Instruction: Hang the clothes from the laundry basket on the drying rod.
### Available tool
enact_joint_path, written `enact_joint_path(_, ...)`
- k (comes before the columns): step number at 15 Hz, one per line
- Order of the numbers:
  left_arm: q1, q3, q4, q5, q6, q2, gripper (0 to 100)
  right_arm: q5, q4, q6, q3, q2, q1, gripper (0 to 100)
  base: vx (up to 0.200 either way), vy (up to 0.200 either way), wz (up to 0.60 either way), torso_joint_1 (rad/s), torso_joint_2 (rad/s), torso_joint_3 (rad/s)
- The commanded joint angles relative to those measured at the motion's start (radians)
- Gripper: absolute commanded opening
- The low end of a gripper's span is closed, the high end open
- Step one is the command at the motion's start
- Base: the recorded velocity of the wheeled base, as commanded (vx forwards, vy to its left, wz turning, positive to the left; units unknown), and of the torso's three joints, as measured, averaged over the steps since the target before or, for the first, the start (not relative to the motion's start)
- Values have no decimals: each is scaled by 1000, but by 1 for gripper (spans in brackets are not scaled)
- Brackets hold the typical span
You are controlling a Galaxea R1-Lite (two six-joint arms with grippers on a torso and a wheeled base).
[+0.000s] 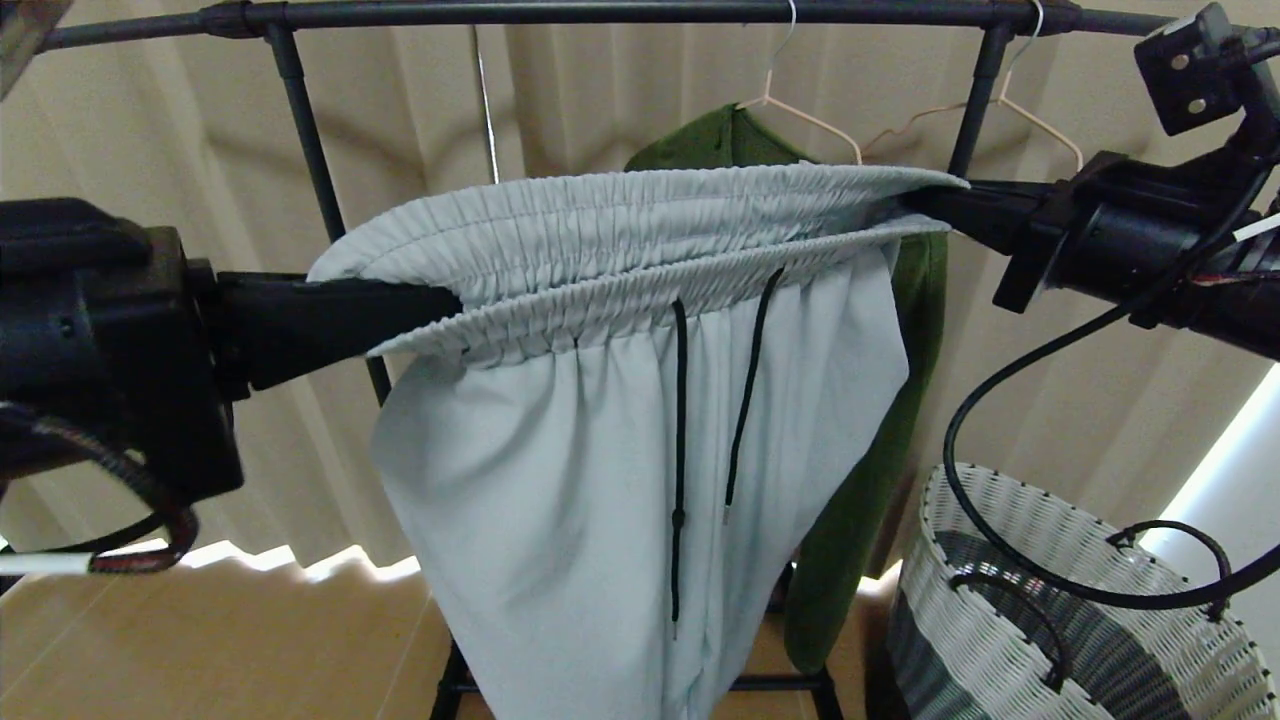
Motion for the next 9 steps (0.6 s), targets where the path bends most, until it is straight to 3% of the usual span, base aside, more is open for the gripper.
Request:
enact_joint_path(1,-8,-55,-22,108,3,82,0,-14,41,-2,-9,-49,-1,0,0,0,0,0,0,0)
enact_joint_path(2,-19,-91,-40,195,15,139,0,-14,54,0,-14,-73,-1,0,0,0,0,0,0,0)
enact_joint_path(3,-25,-92,-59,226,18,163,0,-12,55,0,-7,-92,-1,0,0,0,0,0,0,0)
enact_joint_path(6,-55,-89,-91,240,20,196,0,-14,54,-2,52,-115,16,0,0,0,0,0,0,0)
enact_joint_path(9,-55,-92,-120,240,75,194,0,-12,47,0,49,-116,22,0,0,0,0,0,0,0)
